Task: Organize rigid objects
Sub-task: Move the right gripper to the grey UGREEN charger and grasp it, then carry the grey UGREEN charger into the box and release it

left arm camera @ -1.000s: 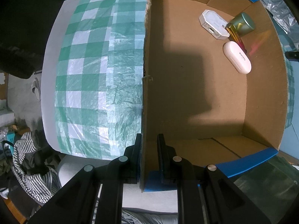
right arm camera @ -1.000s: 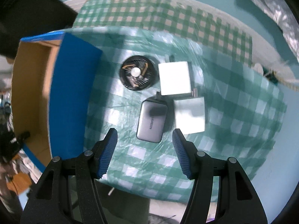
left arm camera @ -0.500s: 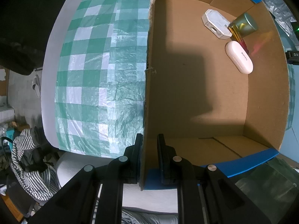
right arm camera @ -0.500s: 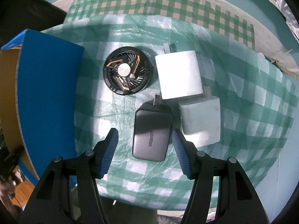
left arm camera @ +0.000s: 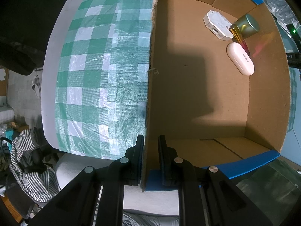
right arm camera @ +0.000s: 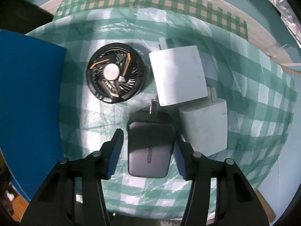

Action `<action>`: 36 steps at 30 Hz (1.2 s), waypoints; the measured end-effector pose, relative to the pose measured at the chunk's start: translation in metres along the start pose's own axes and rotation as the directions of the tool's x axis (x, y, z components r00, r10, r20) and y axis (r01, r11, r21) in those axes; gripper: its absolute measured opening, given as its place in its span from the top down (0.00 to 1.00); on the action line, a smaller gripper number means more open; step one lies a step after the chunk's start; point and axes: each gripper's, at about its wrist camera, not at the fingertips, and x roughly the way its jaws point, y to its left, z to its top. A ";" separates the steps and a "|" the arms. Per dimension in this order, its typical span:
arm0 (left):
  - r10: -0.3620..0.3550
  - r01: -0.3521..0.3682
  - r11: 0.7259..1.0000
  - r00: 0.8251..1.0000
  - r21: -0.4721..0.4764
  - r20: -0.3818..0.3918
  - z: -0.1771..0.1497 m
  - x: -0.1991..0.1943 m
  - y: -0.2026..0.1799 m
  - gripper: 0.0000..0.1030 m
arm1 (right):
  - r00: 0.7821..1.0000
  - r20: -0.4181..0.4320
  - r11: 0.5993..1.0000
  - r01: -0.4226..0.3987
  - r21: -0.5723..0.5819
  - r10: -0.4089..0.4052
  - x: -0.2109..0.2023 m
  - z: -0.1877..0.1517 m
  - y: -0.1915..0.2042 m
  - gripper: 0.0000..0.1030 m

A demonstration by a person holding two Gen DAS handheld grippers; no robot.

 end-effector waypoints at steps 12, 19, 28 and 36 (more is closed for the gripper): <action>-0.001 0.001 1.000 1.000 0.003 0.000 -0.003 0.001 0.001 0.86 | 0.999 0.032 0.999 0.028 -0.046 -0.026 0.004 -0.009 0.003 0.61; -0.001 0.001 1.000 1.000 0.008 0.001 -0.004 0.000 0.000 0.86 | 0.999 0.043 0.992 0.036 -0.117 -0.031 0.001 -0.025 0.016 0.61; 0.002 -0.002 1.000 1.000 0.015 0.002 -0.004 0.000 -0.002 0.86 | 0.997 0.070 0.982 0.039 -0.184 -0.027 -0.024 -0.044 0.030 0.61; 0.000 0.000 1.000 1.000 0.012 0.005 -0.005 0.000 -0.003 0.86 | 0.995 0.102 0.967 0.045 -0.251 -0.020 -0.056 -0.054 0.048 0.61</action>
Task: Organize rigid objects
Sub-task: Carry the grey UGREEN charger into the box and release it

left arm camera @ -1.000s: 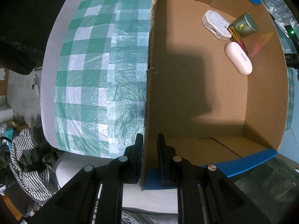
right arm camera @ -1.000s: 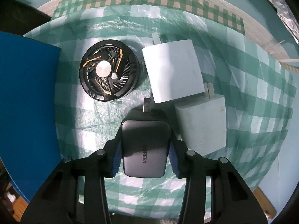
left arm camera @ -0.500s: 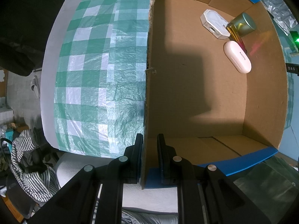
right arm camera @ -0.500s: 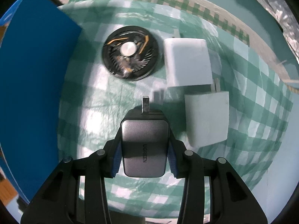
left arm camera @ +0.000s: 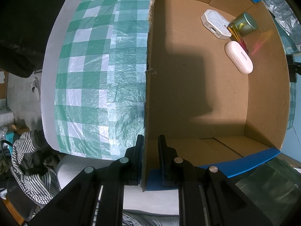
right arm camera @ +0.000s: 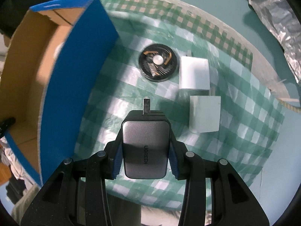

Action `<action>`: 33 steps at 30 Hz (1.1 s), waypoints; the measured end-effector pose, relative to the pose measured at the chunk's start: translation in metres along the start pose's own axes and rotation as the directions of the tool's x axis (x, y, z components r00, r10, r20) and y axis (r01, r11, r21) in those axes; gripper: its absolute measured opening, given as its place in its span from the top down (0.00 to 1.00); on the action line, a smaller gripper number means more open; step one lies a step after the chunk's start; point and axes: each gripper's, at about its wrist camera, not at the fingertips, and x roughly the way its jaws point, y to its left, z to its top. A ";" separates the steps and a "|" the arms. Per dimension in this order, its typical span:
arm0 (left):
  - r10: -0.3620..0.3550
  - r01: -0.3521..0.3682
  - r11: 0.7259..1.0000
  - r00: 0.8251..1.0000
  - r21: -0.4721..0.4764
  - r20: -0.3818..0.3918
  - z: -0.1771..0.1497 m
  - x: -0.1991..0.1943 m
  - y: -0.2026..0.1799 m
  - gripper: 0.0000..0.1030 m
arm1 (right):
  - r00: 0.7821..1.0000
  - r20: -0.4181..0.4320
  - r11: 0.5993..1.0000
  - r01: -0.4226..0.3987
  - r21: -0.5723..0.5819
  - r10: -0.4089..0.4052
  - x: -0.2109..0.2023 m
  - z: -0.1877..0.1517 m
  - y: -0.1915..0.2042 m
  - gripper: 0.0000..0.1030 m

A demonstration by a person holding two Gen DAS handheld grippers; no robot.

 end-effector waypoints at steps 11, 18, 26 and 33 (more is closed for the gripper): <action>-0.003 0.003 1.000 1.000 0.009 0.008 -0.001 -0.005 0.001 0.86 | 0.999 0.050 0.996 -0.006 -0.089 0.010 -0.037 -0.001 0.015 0.61; 0.001 -0.002 1.000 1.000 0.024 0.014 -0.001 -0.008 0.001 0.86 | 0.997 0.081 0.990 -0.002 -0.138 0.013 -0.061 0.001 0.030 0.61; -0.002 0.002 1.000 1.000 0.018 0.020 -0.001 -0.012 0.004 0.86 | 0.995 0.100 0.979 0.001 -0.206 0.020 -0.082 0.008 0.053 0.61; -0.004 0.004 1.000 1.000 0.017 0.020 -0.001 -0.012 0.005 0.86 | 0.991 0.118 0.966 -0.028 -0.258 0.061 -0.094 0.023 0.083 0.61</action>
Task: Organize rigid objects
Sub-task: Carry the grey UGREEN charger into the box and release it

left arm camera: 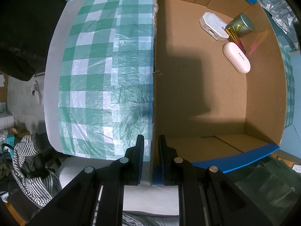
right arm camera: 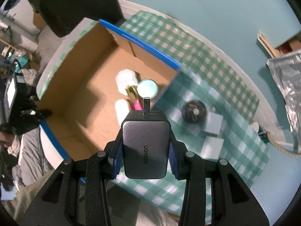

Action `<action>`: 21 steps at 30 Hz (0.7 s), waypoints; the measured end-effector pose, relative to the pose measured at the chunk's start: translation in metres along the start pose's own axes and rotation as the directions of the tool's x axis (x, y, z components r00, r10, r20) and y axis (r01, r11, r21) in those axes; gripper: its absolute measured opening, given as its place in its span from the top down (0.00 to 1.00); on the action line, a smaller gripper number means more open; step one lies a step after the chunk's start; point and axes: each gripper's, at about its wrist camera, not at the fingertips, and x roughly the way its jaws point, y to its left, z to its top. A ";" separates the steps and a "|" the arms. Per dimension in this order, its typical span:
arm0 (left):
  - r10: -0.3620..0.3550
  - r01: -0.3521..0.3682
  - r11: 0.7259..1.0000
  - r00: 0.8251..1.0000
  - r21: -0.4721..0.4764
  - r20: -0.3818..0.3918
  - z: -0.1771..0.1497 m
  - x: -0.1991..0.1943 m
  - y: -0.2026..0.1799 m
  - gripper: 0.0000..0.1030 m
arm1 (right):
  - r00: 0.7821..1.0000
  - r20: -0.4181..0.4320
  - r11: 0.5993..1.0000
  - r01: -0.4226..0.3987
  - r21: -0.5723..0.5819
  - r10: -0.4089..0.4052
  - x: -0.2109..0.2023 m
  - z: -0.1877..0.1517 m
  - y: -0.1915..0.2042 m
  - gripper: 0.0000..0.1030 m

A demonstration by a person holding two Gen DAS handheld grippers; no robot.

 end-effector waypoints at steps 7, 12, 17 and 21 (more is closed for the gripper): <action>-0.004 0.004 1.000 1.000 0.000 -0.001 -0.001 0.000 0.002 0.86 | 1.000 -0.004 0.998 -0.028 -0.062 0.027 0.011 0.021 0.031 0.61; -0.007 0.007 1.000 1.000 -0.003 -0.001 -0.001 0.000 0.003 0.86 | 0.999 -0.041 0.994 -0.031 -0.109 0.027 0.035 0.028 0.049 0.61; -0.007 0.007 1.000 1.000 -0.006 -0.002 -0.002 0.002 0.006 0.86 | 0.997 -0.080 0.984 -0.028 -0.176 0.014 0.056 0.028 0.061 0.61; -0.009 0.009 1.000 1.000 -0.013 -0.003 -0.002 0.002 0.008 0.86 | 0.994 -0.106 0.973 -0.007 -0.231 -0.018 0.072 0.023 0.068 0.61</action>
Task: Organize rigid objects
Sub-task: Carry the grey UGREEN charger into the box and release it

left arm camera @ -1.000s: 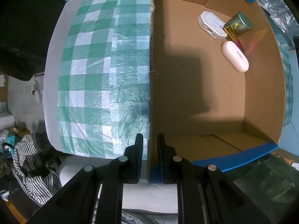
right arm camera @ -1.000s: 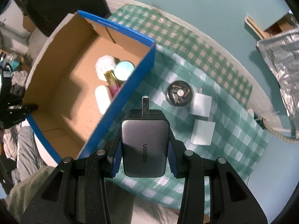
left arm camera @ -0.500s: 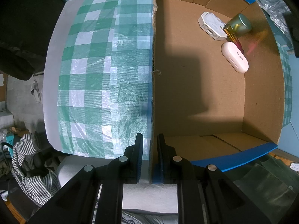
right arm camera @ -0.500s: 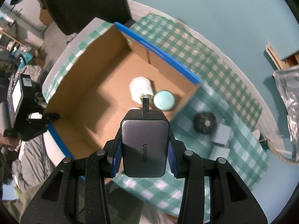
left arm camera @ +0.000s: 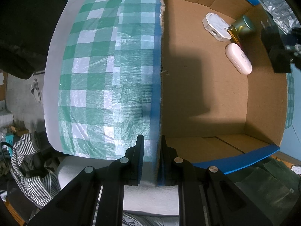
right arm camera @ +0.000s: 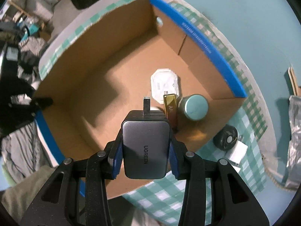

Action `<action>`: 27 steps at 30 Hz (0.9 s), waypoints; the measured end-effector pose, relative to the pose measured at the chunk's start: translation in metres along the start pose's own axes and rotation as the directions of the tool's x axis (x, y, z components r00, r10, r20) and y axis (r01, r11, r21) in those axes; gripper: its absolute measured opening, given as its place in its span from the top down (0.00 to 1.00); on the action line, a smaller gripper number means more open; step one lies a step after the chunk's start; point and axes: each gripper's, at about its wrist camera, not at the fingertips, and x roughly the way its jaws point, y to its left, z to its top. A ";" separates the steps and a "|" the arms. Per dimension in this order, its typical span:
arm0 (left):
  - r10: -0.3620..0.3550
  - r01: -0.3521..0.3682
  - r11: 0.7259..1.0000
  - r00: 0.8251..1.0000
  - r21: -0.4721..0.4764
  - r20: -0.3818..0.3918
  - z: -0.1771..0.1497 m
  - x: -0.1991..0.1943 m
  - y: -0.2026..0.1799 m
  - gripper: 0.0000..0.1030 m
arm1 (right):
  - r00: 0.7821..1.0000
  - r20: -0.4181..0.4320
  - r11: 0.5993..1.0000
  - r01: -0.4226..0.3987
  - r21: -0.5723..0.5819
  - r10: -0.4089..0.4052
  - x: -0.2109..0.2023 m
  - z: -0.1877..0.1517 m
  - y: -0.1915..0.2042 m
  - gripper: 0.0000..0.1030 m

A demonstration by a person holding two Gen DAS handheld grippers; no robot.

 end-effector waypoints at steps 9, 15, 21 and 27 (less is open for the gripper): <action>-0.001 0.001 1.000 1.000 0.004 -0.004 0.001 0.002 -0.001 0.86 | 0.997 -0.076 0.998 0.018 -0.068 -0.023 0.031 -0.004 0.009 0.61; 0.000 0.000 1.000 1.000 -0.001 -0.004 0.001 0.002 -0.001 0.86 | 0.995 -0.100 0.996 0.017 -0.087 -0.026 0.042 -0.009 0.011 0.61; 0.002 -0.002 1.000 1.000 -0.002 -0.005 0.001 0.002 -0.003 0.86 | 0.996 -0.086 0.997 0.006 -0.083 -0.013 0.038 -0.007 0.008 0.61; 0.001 -0.001 1.000 1.000 0.001 -0.005 0.001 0.003 -0.004 0.86 | 0.999 -0.052 0.999 0.003 -0.042 -0.005 0.023 -0.004 -0.002 0.60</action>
